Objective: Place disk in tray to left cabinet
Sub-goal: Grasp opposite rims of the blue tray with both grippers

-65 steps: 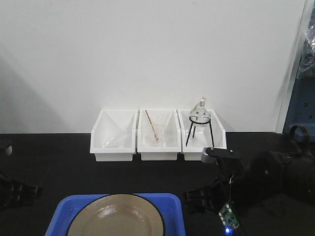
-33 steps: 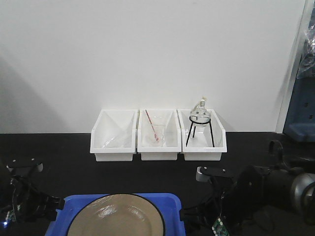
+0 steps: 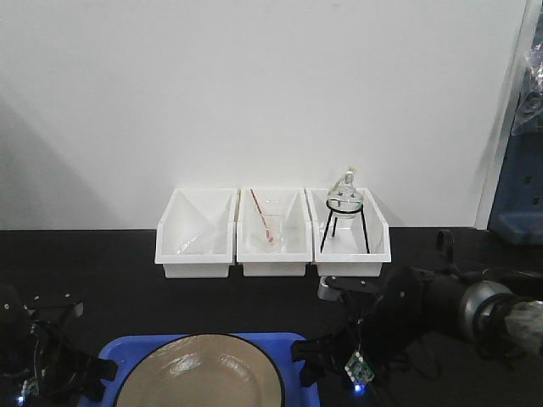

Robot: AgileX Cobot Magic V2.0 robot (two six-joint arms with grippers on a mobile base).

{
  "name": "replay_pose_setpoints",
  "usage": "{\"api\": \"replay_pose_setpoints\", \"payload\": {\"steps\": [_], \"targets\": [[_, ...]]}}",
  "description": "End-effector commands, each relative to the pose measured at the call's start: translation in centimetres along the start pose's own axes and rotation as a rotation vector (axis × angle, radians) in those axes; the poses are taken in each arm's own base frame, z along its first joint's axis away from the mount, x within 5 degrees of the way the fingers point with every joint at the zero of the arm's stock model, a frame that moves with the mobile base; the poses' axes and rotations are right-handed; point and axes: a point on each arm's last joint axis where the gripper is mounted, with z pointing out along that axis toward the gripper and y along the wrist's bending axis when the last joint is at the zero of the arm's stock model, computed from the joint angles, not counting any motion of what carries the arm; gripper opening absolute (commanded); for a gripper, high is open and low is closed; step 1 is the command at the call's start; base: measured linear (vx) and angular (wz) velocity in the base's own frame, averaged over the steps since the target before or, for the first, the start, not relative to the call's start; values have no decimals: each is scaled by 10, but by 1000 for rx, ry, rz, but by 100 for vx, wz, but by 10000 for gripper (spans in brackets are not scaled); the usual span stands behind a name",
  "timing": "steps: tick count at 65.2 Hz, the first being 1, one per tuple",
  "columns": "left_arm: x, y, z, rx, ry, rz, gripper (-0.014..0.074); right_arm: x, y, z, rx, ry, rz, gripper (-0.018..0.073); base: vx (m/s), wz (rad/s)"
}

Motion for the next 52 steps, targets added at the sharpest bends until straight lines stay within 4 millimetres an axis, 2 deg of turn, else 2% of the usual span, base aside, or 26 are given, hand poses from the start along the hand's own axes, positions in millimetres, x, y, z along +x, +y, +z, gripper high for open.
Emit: {"api": "replay_pose_setpoints", "payload": {"steps": [1, 18, 34, 52], "targets": [[-12, -7, -23, 13, -78, 5, 434, -15, 9, -21, -26, -72, -16, 478, 0, 0], [-9, -10, -23, 37, -47, -9, 433, -9, 10, -2, -31, -19, -15, 478, 0, 0], [-10, -16, -22, 39, -60, 7, 433, -3, 28, 13, -54, 4, -55, 478, 0, 0], [-8, -22, -7, 59, -29, 8, 433, 0, 32, 19, -59, 34, -45, 461, 0, 0]]}}
